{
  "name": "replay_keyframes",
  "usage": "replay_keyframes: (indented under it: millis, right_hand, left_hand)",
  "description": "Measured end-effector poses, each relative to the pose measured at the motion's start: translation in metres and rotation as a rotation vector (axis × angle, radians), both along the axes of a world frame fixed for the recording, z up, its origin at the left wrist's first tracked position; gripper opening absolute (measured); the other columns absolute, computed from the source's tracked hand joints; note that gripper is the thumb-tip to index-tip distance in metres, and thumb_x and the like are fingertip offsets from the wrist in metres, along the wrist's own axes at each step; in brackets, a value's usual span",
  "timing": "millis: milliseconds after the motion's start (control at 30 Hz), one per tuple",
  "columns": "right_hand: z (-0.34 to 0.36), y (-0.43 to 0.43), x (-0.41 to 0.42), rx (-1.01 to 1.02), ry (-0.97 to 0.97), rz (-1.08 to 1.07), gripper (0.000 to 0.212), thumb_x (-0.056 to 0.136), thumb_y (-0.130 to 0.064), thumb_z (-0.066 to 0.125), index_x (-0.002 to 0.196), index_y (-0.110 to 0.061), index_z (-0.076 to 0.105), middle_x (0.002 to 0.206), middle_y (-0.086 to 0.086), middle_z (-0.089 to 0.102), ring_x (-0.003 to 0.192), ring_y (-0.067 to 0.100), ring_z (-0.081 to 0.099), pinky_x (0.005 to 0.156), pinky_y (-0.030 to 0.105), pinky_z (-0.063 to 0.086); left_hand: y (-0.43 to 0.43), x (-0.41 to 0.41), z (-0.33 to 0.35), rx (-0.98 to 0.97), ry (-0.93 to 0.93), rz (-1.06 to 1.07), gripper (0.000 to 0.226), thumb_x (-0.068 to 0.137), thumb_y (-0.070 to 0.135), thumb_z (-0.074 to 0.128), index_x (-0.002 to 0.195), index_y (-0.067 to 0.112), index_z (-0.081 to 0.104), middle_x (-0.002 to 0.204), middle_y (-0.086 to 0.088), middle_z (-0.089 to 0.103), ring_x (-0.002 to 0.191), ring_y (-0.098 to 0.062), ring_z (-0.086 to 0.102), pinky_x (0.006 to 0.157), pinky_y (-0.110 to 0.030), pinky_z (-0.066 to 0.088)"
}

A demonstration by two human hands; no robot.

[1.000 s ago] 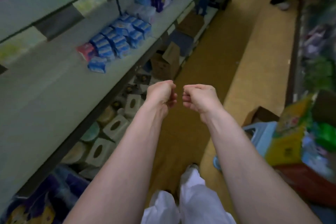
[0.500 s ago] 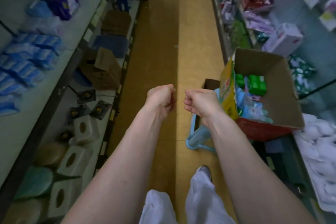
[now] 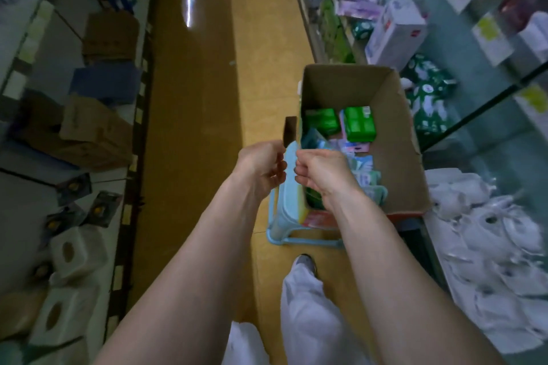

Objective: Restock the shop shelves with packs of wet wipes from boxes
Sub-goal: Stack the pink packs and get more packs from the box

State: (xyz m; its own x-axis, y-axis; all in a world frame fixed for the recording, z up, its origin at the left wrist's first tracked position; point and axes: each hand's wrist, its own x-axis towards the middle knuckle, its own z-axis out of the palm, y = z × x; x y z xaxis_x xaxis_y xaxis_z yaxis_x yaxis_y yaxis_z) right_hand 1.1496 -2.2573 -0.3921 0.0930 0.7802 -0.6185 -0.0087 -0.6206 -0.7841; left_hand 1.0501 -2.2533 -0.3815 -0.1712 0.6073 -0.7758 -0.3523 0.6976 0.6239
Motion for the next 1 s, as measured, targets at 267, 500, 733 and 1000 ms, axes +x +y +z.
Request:
replay_keyframes:
  millis: [267,500,733,1000]
  right_hand:
    - [-0.052,0.064,0.098,-0.133,-0.054,-0.102,0.027,0.092,-0.001,0.051,0.067,-0.012,0.054,0.065,0.005,0.05,0.056,0.009,0.049,0.049,0.016,0.046]
    - [-0.104,0.096,0.133,-0.265,-0.091,-0.178,0.022,0.093,-0.005,0.054,0.072,-0.012,0.054,0.065,0.005,0.052,0.057,0.011,0.05,0.057,0.021,0.05]
    - [-0.146,0.128,0.145,-0.303,-0.175,-0.175,0.015,0.09,-0.003,0.053,0.079,-0.008,0.06,0.068,0.005,0.051,0.06,0.013,0.047,0.061,0.031,0.051]
    - [-0.22,0.17,0.147,-0.189,-0.468,-0.012,0.017,0.089,-0.004,0.054,0.084,0.0,0.069,0.098,0.02,0.068,0.094,0.032,0.062,0.079,0.037,0.049]
  left_hand:
    - [0.066,0.077,-0.044,-0.113,-0.04,-0.037,0.03,0.093,0.005,0.051,0.066,0.015,0.044,0.035,0.004,0.034,0.031,-0.009,0.034,0.039,-0.01,0.031]
    - [0.103,0.094,-0.084,-0.179,-0.019,-0.123,0.023,0.093,0.001,0.047,0.074,0.015,0.048,0.052,0.0,0.036,0.046,-0.011,0.032,0.048,-0.015,0.029]
    - [0.173,0.099,-0.119,0.001,0.428,-0.464,0.013,0.092,0.01,0.056,0.1,0.014,0.066,0.084,-0.006,0.059,0.08,-0.021,0.057,0.071,-0.026,0.047]
    - [0.243,0.116,-0.204,0.051,0.759,-1.05,0.027,0.09,0.012,0.054,0.113,0.007,0.068,0.114,-0.012,0.065,0.107,-0.029,0.06,0.08,-0.029,0.045]
